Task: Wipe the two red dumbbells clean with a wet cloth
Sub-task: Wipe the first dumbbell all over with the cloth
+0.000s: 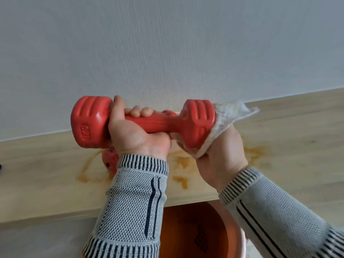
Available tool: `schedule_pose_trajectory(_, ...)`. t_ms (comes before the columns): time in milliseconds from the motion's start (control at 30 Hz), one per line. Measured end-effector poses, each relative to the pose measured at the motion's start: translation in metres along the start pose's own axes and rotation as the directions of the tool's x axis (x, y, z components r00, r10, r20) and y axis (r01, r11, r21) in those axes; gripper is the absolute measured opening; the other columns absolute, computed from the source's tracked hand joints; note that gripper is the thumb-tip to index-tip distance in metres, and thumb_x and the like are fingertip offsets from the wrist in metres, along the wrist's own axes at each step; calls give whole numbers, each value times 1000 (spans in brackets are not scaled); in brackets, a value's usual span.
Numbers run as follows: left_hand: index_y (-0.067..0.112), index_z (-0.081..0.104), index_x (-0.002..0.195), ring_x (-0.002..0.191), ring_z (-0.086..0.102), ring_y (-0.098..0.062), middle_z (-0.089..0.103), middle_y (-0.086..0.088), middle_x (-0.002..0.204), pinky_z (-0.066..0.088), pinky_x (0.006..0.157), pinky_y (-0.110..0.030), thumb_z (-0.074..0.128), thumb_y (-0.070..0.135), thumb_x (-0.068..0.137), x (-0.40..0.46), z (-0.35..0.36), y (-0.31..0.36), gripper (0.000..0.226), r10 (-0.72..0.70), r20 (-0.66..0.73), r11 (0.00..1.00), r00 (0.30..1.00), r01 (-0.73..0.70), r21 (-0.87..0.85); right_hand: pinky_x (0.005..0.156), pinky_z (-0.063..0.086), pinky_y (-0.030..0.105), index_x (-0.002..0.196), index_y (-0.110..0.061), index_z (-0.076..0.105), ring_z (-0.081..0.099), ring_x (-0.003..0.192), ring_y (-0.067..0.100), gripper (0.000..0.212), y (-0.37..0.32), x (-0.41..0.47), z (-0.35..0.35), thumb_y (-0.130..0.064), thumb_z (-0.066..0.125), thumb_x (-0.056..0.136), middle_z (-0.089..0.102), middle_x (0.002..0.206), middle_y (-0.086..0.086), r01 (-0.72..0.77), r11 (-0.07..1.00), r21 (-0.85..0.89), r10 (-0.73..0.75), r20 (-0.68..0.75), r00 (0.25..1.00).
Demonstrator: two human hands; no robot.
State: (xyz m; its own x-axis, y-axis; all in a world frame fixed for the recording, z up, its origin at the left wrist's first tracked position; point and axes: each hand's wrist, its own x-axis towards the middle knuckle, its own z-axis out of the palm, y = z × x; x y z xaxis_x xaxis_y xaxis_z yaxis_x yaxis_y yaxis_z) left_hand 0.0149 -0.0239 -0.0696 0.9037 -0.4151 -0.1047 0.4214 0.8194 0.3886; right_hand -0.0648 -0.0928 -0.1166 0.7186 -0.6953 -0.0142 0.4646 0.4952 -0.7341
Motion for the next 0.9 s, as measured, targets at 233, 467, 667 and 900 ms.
schedule_pose_trajectory(233, 25, 40, 60, 40, 35, -5, 35, 12, 47, 39, 49, -19, 51, 31, 93, 7, -7, 6, 35, -116, 283, 982, 952, 66, 179, 69, 57, 48, 91, -21, 74, 71, 85, 27, 48, -29, -6, -18, -57, 42, 91, 72, 99, 8, -446, 880, -164, 475, 318, 821)
schedule_pose_trajectory(467, 12, 51, 82, 56, 59, -14, 57, -2, 66, 55, 60, -29, 62, 35, 93, 18, 1, 10, 27, -236, 11, 880, 972, 209, 427, 63, 53, 36, 95, -6, 61, 66, 74, 22, 36, -25, 4, -18, -29, 73, 69, 67, 83, 8, 556, 549, -624, -319, 459, 829)
schedule_pose_trajectory(667, 19, 46, 66, 45, 44, -10, 44, 3, 55, 46, 49, -21, 66, 24, 91, 19, -6, 2, 33, -125, -33, 894, 992, 127, 429, 73, 41, 20, 103, -15, 66, 63, 83, 20, 48, 9, -5, -19, -44, 67, 65, 66, 98, 1, 667, -201, -717, -377, 685, 624)
schedule_pose_trajectory(900, 20, 37, 55, 35, 33, -8, 33, 6, 42, 36, 43, -16, 57, 20, 89, -7, 1, -4, 40, -227, 260, 933, 939, 134, 333, 65, 50, 30, 79, -5, 66, 60, 66, 23, 31, -32, 11, -17, -26, 77, 59, 60, 75, 17, -113, 820, -561, 317, 279, 906)
